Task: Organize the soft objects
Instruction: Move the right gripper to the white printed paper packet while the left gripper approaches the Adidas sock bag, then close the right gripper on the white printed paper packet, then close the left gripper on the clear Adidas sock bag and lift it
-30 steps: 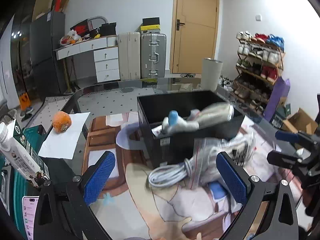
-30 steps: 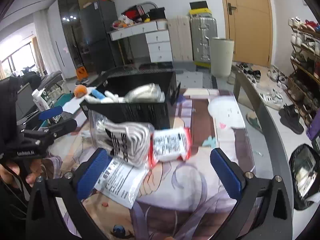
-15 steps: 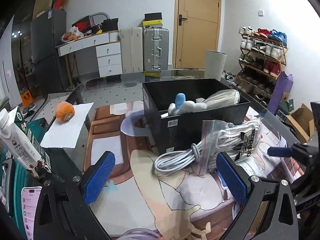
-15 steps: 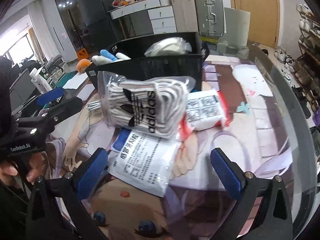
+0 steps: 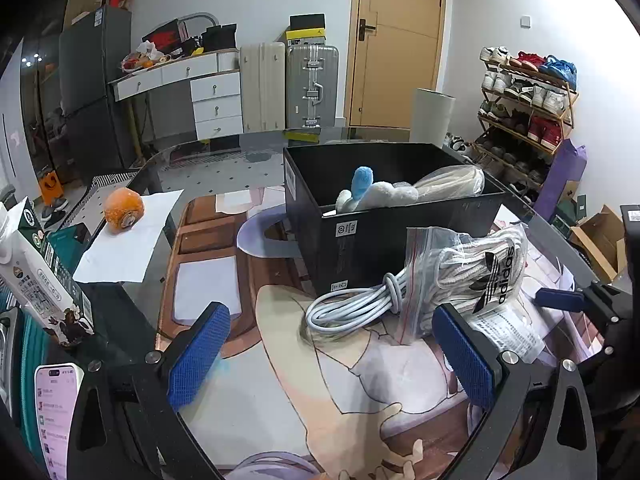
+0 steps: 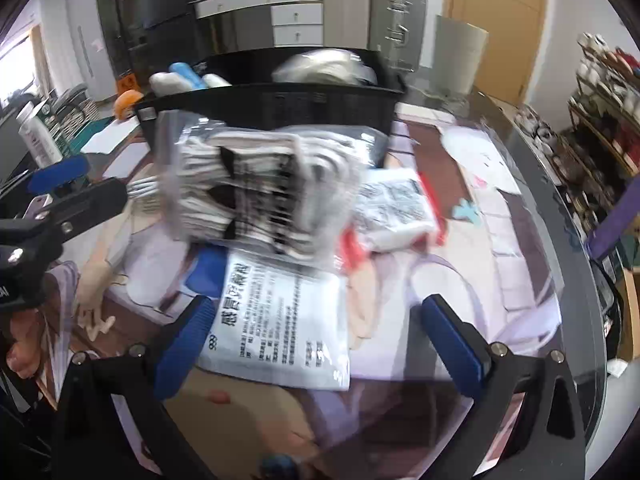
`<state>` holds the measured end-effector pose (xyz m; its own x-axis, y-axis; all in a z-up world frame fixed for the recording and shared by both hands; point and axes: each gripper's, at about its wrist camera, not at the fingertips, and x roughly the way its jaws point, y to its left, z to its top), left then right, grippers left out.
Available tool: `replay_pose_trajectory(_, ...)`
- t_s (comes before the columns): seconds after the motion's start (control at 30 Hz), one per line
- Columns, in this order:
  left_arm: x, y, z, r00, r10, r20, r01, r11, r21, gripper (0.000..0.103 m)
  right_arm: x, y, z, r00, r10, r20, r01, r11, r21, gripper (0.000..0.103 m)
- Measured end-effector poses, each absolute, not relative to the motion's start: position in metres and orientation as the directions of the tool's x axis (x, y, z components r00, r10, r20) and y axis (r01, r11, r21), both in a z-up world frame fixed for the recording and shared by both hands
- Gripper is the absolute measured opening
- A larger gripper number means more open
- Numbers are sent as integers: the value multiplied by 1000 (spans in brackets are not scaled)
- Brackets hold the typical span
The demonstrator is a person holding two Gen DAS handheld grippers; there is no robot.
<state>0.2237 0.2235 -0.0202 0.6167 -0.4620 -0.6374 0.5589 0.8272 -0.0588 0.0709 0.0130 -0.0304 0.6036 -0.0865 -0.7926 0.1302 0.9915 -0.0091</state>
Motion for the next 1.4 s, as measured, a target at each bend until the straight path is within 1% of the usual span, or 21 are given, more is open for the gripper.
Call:
replay_pose_trajectory(0.07,224,223,-21,615,-461,-640,559,827,-58,102,68,8,-30,605,-91,-791,130,991,-15,101)
replay_pose_trajectory(0.13,223,222,-21,615,-466,-636,565,823,-57,103,66,5,-28,619,-85,-781,119,993,-13,93)
replay_pose_trajectory(0.2,222,221,-21,615,-467,-636,570,820,-51,102,65,7,-25,628,-67,-775,90,996,-13,77)
replay_pose_trajectory(0.23,221,220,-21,613,-469,-636,574,817,-49,102,66,9,-24,632,-57,-773,77,997,-11,73)
replay_pose_trajectory(0.27,221,220,-21,611,-469,-637,577,815,-47,102,65,11,-23,638,-46,-768,60,998,-11,61)
replay_pose_trajectory(0.33,220,219,-21,612,-468,-637,579,815,-42,102,64,15,-23,646,-33,-763,29,999,-19,57)
replay_pose_trajectory(0.37,219,219,-21,612,-468,-637,579,814,-42,102,64,17,-23,647,-25,-762,22,1000,-15,51)
replay_pose_trajectory(0.4,219,219,-21,613,-468,-637,579,814,-41,102,62,17,-22,647,-19,-762,9,1000,-17,46)
replay_pose_trajectory(0.5,219,219,-21,612,-469,-636,580,814,-42,102,58,17,-22,646,1,-764,-17,1000,-13,40)
replay_pose_trajectory(0.7,218,218,-22,609,-470,-638,583,812,-42,102,42,11,-22,651,48,-757,-43,999,27,33)
replay_pose_trajectory(0.8,217,217,-21,609,-474,-636,586,809,-41,102,30,9,-20,654,68,-754,-61,997,37,31)
replay_pose_trajectory(0.97,213,212,-21,585,-492,-645,614,788,-45,102,10,3,-21,658,65,-750,-62,998,32,30)
replay_pose_trajectory(1.07,208,203,-22,565,-501,-656,647,762,-26,102,3,-2,-20,657,57,-752,-58,998,25,30)
replay_pose_trajectory(1.2,200,184,-26,496,-533,-686,715,698,-26,102,-5,-15,-18,666,41,-745,-29,999,29,30)
replay_pose_trajectory(1.4,190,151,-33,478,-518,-709,771,634,57,102,-9,-28,-16,677,18,-736,8,999,32,30)
